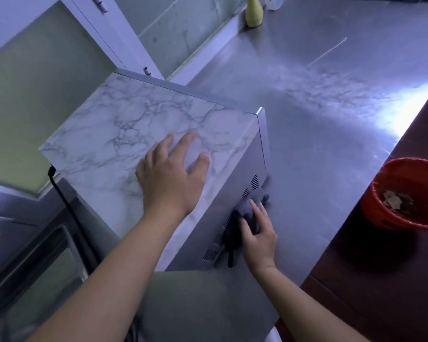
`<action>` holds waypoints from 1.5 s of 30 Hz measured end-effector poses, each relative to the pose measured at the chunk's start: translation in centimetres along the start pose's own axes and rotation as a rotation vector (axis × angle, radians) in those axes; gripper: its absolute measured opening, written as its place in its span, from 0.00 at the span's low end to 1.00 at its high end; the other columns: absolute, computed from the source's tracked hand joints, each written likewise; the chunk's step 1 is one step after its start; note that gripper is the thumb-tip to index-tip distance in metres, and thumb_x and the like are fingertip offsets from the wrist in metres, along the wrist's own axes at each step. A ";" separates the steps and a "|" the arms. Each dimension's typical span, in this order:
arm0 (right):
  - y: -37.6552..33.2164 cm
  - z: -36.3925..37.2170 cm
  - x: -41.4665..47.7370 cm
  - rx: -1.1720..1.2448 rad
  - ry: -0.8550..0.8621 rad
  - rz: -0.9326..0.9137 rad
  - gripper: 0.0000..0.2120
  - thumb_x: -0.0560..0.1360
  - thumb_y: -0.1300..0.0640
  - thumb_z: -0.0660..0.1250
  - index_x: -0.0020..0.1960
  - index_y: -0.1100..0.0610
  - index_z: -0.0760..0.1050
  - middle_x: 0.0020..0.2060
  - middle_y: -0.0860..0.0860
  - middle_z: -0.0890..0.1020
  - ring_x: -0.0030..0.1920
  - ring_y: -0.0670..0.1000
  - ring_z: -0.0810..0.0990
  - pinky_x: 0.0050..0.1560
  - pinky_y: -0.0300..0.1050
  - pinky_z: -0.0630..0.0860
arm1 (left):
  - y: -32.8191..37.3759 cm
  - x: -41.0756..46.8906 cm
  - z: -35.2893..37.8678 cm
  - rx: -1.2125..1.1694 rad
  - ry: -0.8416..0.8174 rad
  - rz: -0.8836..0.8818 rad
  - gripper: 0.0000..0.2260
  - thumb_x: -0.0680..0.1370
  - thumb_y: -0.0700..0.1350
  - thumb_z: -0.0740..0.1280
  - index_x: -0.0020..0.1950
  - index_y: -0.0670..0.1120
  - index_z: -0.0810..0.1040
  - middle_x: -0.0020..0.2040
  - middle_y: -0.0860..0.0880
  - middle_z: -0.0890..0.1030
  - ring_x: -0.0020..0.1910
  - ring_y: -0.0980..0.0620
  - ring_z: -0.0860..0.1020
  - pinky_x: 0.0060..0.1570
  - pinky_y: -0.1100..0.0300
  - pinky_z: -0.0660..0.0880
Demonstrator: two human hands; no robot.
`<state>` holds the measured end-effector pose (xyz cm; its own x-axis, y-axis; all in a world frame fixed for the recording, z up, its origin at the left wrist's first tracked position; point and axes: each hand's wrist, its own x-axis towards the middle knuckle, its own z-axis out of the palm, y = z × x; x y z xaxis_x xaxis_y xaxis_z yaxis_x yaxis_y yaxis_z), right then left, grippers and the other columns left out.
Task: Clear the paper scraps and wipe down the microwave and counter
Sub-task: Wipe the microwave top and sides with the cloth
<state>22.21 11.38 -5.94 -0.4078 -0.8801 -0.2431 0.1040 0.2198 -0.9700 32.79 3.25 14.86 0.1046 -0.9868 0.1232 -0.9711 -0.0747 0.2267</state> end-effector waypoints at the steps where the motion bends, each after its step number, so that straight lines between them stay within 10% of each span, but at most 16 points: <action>1: 0.3 0.4 0.3 0.049 0.011 0.054 0.23 0.75 0.61 0.73 0.66 0.42 0.77 0.70 0.48 0.76 0.71 0.43 0.72 0.74 0.46 0.67 | -0.1 0.1 0.1 0.003 0.001 -0.001 0.28 0.74 0.66 0.52 0.75 0.65 0.65 0.78 0.53 0.64 0.76 0.48 0.59 0.76 0.45 0.53; 9: -2.0 -1.8 2.2 0.373 -0.050 0.291 0.15 0.74 0.68 0.71 0.48 0.48 0.84 0.44 0.45 0.87 0.53 0.52 0.83 0.47 0.37 0.80 | -0.3 0.2 0.4 -0.003 -0.031 -0.017 0.23 0.78 0.63 0.59 0.74 0.65 0.67 0.77 0.53 0.65 0.76 0.49 0.60 0.75 0.45 0.53; 18: -11.4 -4.8 -6.0 0.085 -0.265 -0.467 0.22 0.75 0.53 0.71 0.67 0.42 0.77 0.73 0.47 0.71 0.75 0.48 0.68 0.70 0.45 0.71 | -1.4 -0.1 -3.1 -0.706 -0.110 -0.096 0.18 0.77 0.42 0.66 0.66 0.54 0.79 0.73 0.52 0.72 0.74 0.55 0.67 0.75 0.57 0.62; 22: -11.1 -1.1 -7.6 -0.084 -0.235 -0.756 0.22 0.71 0.65 0.74 0.65 0.57 0.79 0.72 0.57 0.68 0.75 0.56 0.66 0.71 0.55 0.70 | -6.1 -1.4 -3.6 -0.058 -0.110 0.055 0.26 0.76 0.60 0.55 0.74 0.59 0.70 0.79 0.50 0.64 0.78 0.47 0.60 0.77 0.48 0.53; 27: -7.0 0.4 -5.9 -0.108 -0.115 -0.896 0.24 0.69 0.68 0.70 0.64 0.56 0.76 0.68 0.60 0.68 0.75 0.54 0.66 0.72 0.50 0.68 | -7.5 -2.6 -2.6 0.000 -0.042 0.096 0.28 0.76 0.65 0.50 0.76 0.64 0.65 0.80 0.53 0.62 0.78 0.48 0.57 0.77 0.46 0.50; 39: 1.5 -0.5 0.6 -0.098 -0.140 0.180 0.08 0.74 0.58 0.73 0.52 0.52 0.79 0.56 0.57 0.81 0.57 0.59 0.80 0.60 0.60 0.77 | -8.2 -2.1 -1.6 -0.006 0.009 0.080 0.27 0.75 0.66 0.51 0.73 0.65 0.68 0.78 0.53 0.66 0.77 0.48 0.61 0.76 0.48 0.54; 45: -2.7 -1.0 0.5 0.005 -0.141 0.237 0.09 0.71 0.68 0.71 0.45 0.55 0.80 0.44 0.59 0.82 0.45 0.55 0.79 0.46 0.50 0.77 | -8.2 -2.1 -1.6 -0.005 -0.008 0.066 0.27 0.75 0.67 0.50 0.73 0.65 0.68 0.78 0.54 0.65 0.78 0.49 0.59 0.75 0.48 0.52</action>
<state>20.76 10.75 -3.49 -0.2410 -0.8543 -0.4605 0.1856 0.4251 -0.8859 40.90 6.17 14.28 0.0390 -0.9908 0.1298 -0.9747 -0.0091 0.2234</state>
